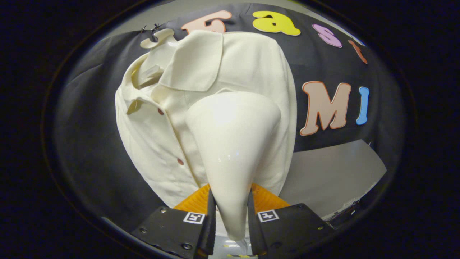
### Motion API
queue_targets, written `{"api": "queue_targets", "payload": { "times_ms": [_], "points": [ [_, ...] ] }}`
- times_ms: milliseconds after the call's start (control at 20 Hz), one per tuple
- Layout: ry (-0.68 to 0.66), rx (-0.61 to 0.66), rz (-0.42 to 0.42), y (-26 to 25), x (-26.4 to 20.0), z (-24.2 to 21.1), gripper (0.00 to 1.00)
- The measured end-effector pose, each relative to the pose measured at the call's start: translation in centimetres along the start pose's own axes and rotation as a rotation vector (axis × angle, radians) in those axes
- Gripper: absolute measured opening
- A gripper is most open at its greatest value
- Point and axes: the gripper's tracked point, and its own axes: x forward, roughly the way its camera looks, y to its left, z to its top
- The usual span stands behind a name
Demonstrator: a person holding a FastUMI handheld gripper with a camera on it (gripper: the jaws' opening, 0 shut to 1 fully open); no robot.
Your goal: Iron the clothes twice with a garment steamer, once on the left side and once on the right side.
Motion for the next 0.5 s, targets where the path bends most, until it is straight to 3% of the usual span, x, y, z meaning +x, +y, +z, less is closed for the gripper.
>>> {"api": "queue_targets", "payload": {
  "times_ms": [500],
  "points": [
    [0.153, 0.0, 0.022, -2.1, 5.0, -9.5, 0.39]
  ]
}}
